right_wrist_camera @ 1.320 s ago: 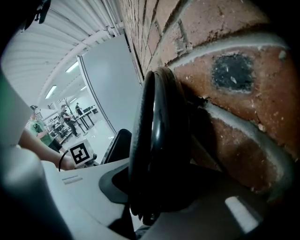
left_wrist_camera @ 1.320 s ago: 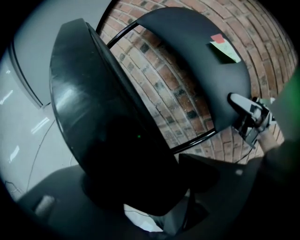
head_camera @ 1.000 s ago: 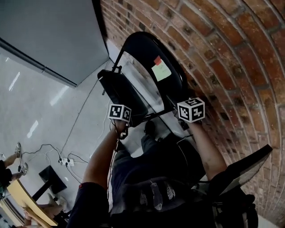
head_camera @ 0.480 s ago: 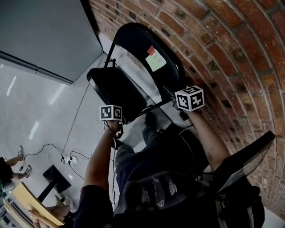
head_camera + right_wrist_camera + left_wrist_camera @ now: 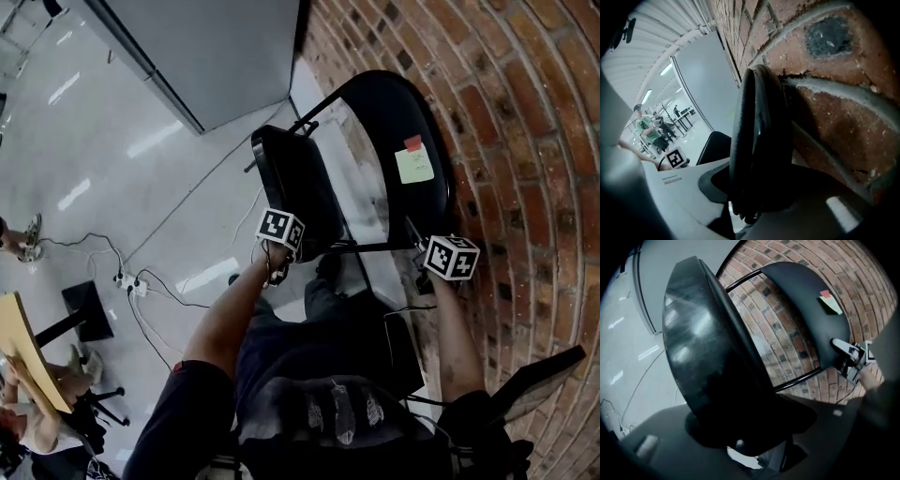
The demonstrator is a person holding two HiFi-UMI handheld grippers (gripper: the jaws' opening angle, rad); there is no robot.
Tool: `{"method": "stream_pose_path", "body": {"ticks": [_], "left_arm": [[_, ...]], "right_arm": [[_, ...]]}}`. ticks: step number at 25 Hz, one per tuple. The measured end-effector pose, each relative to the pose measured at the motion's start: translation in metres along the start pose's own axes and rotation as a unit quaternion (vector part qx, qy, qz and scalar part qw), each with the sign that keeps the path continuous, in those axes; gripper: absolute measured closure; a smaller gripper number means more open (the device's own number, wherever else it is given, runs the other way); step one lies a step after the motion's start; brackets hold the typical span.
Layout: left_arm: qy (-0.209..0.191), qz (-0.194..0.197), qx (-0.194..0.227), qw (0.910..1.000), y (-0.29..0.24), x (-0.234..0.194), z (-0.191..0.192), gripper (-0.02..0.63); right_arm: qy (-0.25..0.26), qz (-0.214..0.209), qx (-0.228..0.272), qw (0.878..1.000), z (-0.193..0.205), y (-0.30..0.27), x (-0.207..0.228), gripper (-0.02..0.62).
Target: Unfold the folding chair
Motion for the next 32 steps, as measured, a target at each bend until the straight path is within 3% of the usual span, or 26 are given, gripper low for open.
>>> {"method": "stream_pose_path", "body": {"ticks": [32], "left_arm": [[0.040, -0.006, 0.008, 0.9992, -0.002, -0.027, 0.010, 0.278]], "right_arm": [[-0.016, -0.016, -0.010, 1.000, 0.004, -0.016, 0.010, 0.479]]}}
Point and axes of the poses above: the fingertips, and each gripper's own axes: y backward along the fingers, x to its right, z out of its underside, the point moved 7 cm from there along y, backward along the fingers, and after that the axes turned 4 degrees about z, right-handed, at the moved point
